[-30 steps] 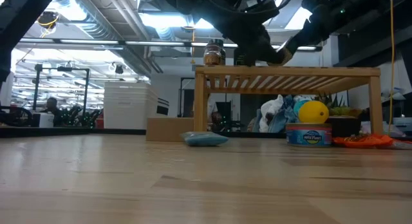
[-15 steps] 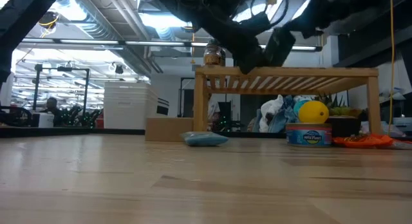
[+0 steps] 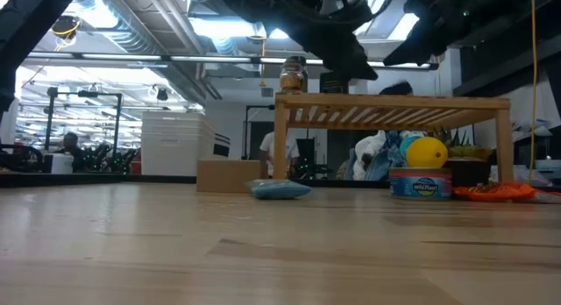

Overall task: Shelf spices
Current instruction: Adjust the right black seasoning can on the shelf

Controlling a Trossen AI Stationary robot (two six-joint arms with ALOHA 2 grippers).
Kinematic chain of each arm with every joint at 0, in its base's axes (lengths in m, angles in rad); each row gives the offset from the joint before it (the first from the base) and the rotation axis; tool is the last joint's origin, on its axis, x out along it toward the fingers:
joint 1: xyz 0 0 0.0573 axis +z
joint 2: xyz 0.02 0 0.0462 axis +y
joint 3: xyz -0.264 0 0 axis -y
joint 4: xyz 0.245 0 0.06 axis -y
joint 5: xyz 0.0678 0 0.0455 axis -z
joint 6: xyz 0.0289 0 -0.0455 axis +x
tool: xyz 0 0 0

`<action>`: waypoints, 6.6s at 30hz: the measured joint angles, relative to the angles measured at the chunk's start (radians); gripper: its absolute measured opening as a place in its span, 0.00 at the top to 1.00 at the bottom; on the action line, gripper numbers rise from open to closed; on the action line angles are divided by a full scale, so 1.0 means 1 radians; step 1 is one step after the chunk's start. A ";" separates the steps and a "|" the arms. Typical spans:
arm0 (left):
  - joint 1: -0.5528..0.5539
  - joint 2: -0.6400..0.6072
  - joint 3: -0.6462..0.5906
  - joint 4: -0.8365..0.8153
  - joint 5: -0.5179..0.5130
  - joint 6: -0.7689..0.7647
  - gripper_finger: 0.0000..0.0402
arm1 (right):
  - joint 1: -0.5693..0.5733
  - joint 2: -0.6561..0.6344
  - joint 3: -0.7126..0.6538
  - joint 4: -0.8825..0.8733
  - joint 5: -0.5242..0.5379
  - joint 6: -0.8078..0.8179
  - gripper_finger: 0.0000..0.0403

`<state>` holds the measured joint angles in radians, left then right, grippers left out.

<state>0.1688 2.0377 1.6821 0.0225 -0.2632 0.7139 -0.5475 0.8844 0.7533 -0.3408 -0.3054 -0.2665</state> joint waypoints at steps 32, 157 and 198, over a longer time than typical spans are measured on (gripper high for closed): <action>-0.197 -0.085 0.021 -0.250 -0.328 0.077 1.00 | -0.002 -0.073 0.002 -0.027 0.207 -0.007 0.99; -0.182 -0.888 -1.400 0.722 0.173 -0.732 1.00 | -0.002 -0.232 -0.310 0.295 0.156 0.163 0.99; -0.182 -0.888 -1.400 0.689 0.174 -0.708 1.00 | -0.028 0.085 0.175 -0.060 0.464 -0.098 0.99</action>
<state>-0.0132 1.1492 0.2821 0.7110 -0.0895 0.0058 -0.5756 0.9690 0.9280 -0.4005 0.1582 -0.3647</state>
